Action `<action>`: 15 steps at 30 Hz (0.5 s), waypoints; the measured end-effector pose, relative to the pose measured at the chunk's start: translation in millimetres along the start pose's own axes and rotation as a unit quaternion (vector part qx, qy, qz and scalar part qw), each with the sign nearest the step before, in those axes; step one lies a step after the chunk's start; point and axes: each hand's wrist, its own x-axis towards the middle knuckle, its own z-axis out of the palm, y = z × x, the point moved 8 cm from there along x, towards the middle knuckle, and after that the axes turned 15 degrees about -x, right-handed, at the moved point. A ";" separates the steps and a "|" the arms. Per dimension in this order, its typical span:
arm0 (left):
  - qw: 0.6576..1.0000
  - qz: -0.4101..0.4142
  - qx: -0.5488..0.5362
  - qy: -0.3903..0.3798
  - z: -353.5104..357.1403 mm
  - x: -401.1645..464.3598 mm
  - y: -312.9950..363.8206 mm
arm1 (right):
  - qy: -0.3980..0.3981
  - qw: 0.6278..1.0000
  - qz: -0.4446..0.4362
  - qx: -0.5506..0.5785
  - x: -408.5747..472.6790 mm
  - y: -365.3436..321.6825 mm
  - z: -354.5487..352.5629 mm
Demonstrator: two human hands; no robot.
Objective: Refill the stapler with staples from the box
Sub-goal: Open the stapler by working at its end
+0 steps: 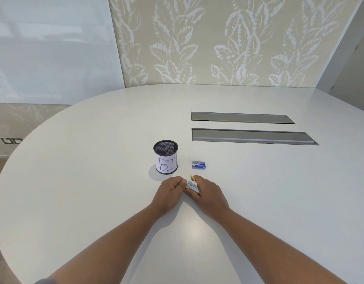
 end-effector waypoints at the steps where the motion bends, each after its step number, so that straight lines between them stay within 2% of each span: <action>1: 1.000 -0.003 -0.005 0.001 -0.1 0.2 0.0 | -0.001 1.000 -0.002 0.001 0.2 0.2 0.7; 8: 0.999 -0.027 -0.030 0.000 -0.3 0.7 -4.1 | -0.007 1.000 -0.025 -0.016 -0.4 -3.6 3.2; 15: 0.999 -0.022 -0.031 0.002 -0.5 0.4 -4.5 | 0.000 1.000 -0.010 0.003 -1.7 -3.9 -2.7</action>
